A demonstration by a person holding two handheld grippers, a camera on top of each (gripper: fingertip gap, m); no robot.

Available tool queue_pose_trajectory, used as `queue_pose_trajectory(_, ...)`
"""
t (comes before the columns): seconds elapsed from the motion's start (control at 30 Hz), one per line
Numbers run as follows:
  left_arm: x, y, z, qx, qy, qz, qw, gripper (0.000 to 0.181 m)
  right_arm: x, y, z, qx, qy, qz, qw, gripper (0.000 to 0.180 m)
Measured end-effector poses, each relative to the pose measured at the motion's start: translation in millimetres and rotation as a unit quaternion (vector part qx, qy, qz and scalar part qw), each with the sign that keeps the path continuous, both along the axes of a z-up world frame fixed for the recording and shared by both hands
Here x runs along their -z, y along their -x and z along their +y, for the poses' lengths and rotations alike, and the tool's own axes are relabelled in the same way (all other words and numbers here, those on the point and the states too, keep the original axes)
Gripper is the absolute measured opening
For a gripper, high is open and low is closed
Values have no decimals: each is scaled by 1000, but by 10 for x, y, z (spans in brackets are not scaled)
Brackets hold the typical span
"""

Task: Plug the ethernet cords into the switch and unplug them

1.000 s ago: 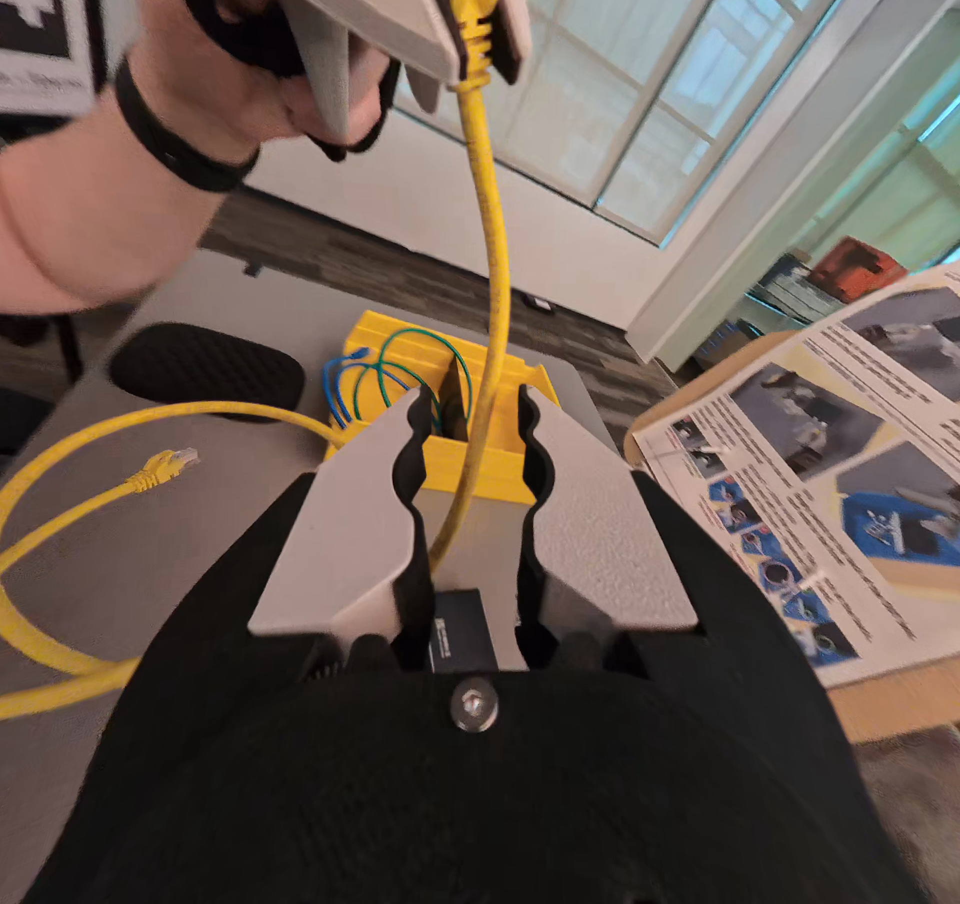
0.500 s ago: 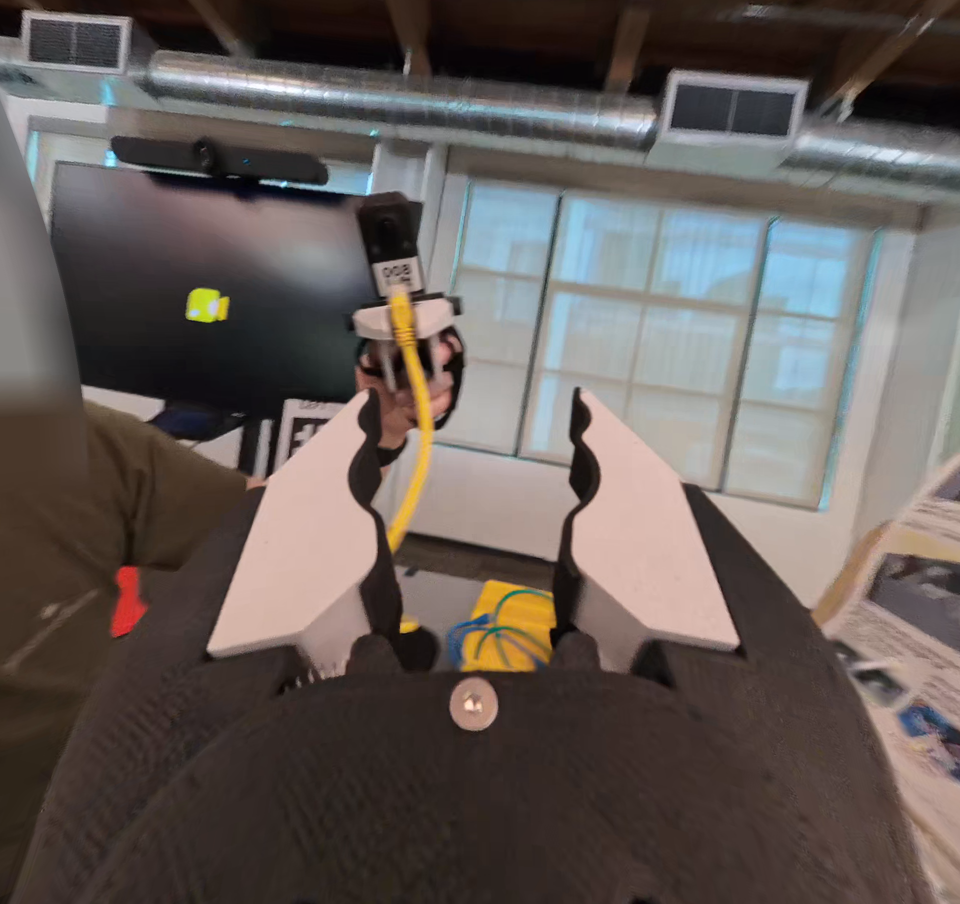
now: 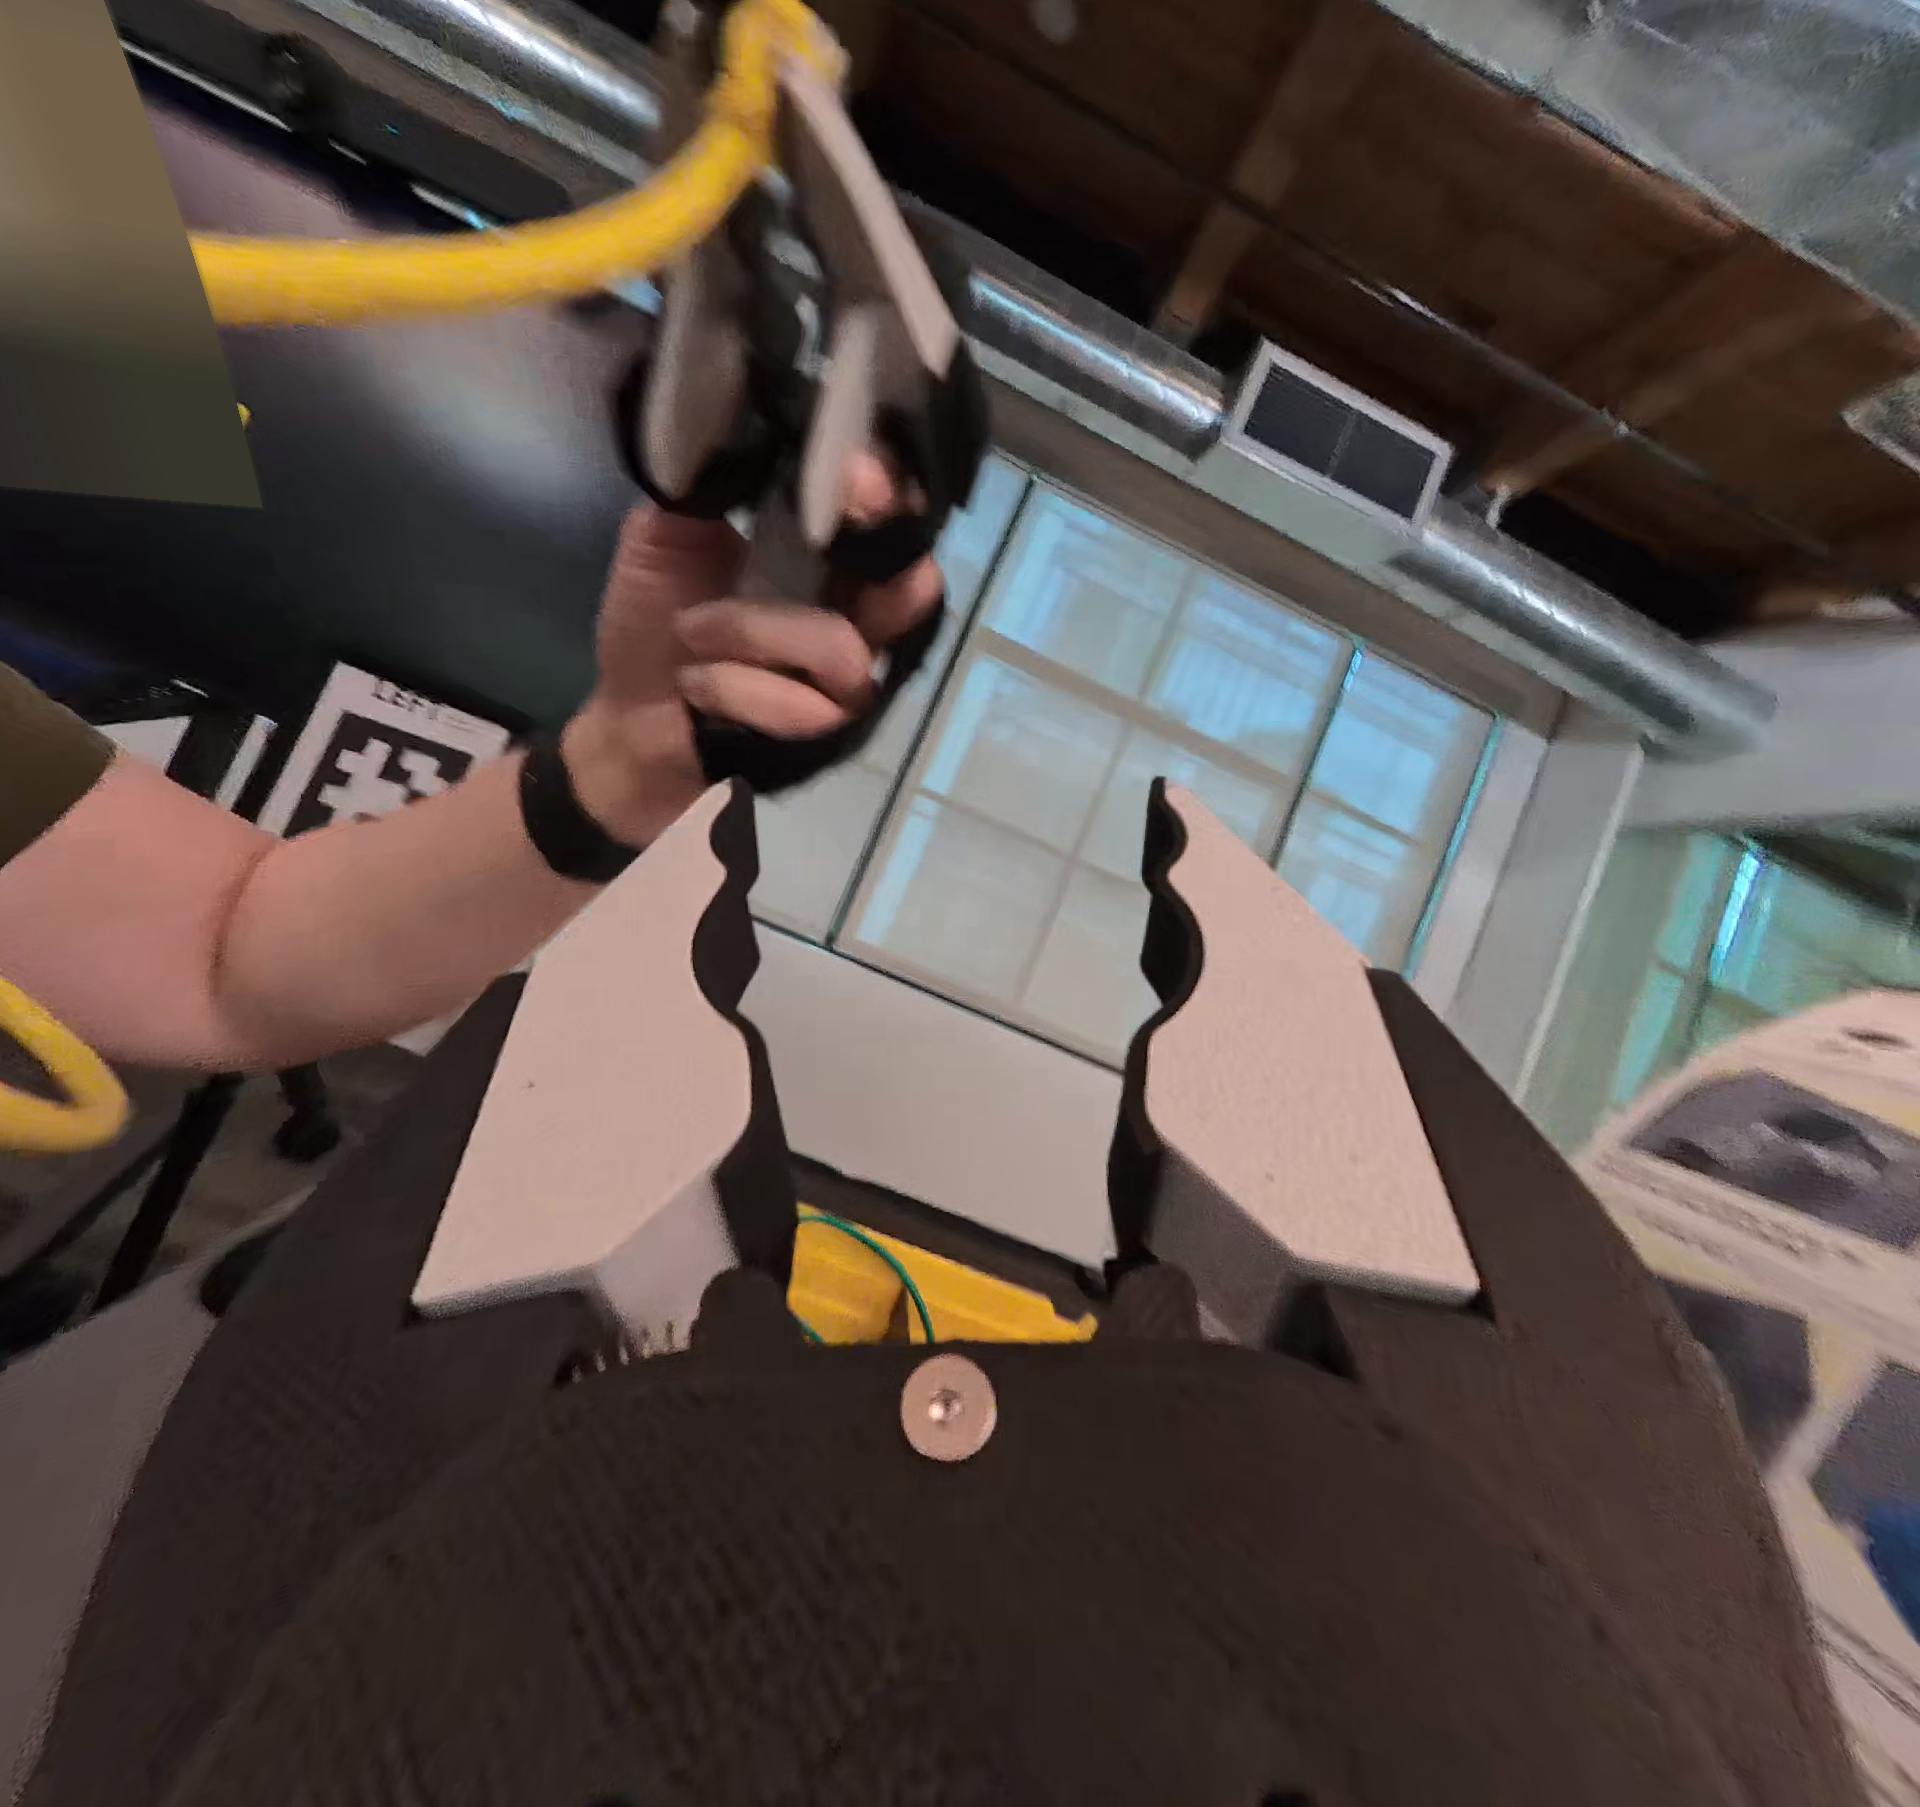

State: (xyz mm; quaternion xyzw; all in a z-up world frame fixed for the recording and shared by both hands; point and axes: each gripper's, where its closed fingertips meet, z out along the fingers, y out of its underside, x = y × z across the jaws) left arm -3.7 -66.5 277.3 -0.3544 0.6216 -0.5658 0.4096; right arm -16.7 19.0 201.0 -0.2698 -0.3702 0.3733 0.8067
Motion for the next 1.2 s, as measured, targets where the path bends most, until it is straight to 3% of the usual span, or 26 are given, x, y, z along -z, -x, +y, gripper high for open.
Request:
queue_pose_trajectory(0.13,96,-26,206,-27,-1,-17,999,10,-183,88,-221,-34,-12,59,998,70)
queue_pose_trajectory(0.23,196,-21,337,-43,-4,-22,999,10,-297,53,-333,-104,22,98,990,53)
queue_pose_trajectory(0.43,268,39,555,-76,-6,-32,997,10,-298,70,-301,-197,93,87,972,40)
queue_pose_trajectory(0.6,332,65,598,-87,-11,-27,996,10,-340,-64,-126,-92,90,132,983,34)
queue_pose_trajectory(0.73,419,55,607,-90,-19,-13,996,10,-322,-48,-188,-81,71,96,990,8)
queue_pose_trajectory(0.87,497,59,649,-98,-12,14,995,11,-286,-57,-158,-52,67,60,995,5)
queue_pose_trajectory(1.0,511,134,677,-107,-24,28,994,31,-266,-62,-183,-15,50,23,998,5)
queue_pose_trajectory(1.2,595,180,696,-139,-93,51,985,28,-231,-100,-189,-31,61,-3,998,5)
